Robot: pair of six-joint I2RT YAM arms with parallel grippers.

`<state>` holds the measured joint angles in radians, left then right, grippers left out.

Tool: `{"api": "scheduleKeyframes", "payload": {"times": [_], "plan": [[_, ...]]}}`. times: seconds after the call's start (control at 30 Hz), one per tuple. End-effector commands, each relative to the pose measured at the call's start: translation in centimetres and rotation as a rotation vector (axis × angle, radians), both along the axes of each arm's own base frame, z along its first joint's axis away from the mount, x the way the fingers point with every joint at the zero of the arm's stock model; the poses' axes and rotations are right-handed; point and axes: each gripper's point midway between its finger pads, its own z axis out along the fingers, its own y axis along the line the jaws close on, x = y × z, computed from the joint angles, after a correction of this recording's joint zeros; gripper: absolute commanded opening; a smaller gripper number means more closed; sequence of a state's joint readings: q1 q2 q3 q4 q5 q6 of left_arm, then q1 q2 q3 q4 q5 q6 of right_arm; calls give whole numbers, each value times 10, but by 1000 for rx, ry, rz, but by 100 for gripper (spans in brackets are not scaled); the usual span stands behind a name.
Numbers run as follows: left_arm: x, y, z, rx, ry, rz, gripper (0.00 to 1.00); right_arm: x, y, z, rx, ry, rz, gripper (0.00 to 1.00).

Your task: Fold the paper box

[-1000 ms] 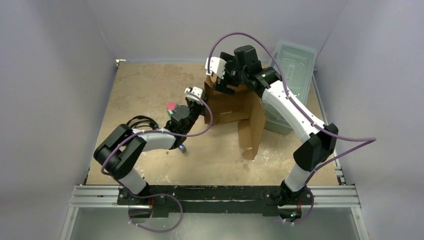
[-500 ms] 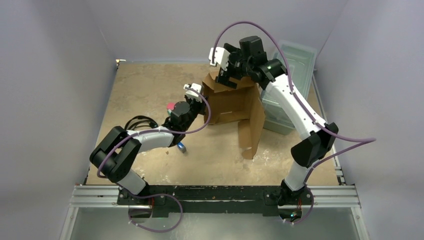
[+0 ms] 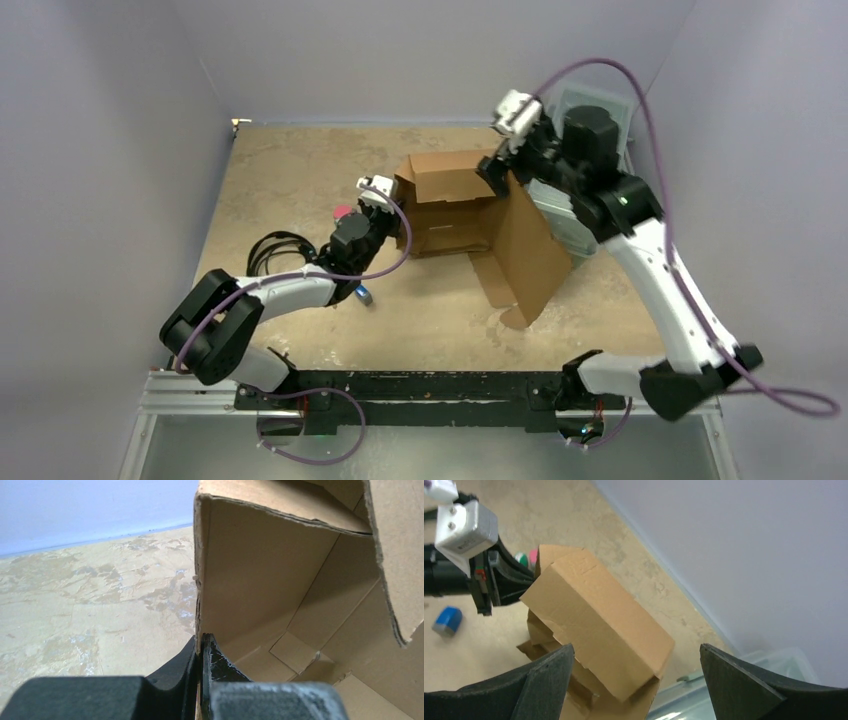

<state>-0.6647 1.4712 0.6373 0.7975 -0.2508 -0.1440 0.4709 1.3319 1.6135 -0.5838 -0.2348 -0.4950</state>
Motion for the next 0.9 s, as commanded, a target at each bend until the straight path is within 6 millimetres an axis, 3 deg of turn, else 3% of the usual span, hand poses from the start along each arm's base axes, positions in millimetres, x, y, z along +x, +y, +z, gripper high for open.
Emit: {"api": "scheduleKeyframes", "payload": {"times": [0.0, 0.23, 0.4, 0.67, 0.8, 0.87], "plan": [[-8, 4, 23, -78, -40, 20, 0, -25, -25, 14, 215, 49, -97, 99], [-21, 8, 20, -97, -1, 29, 0, -37, -73, -30, 195, 72, -245, 98], [-26, 12, 19, -84, 14, 33, 0, -43, -107, -42, 176, 45, -329, 98], [-27, 13, 17, -81, 33, 33, 0, -57, -122, -76, 194, 159, -331, 89], [-27, 11, 13, -104, 60, 38, 0, -62, -119, -83, 169, 168, -285, 66], [-26, 10, 14, -124, 73, 43, 0, -63, -118, -85, 158, 178, -276, 35]]}}
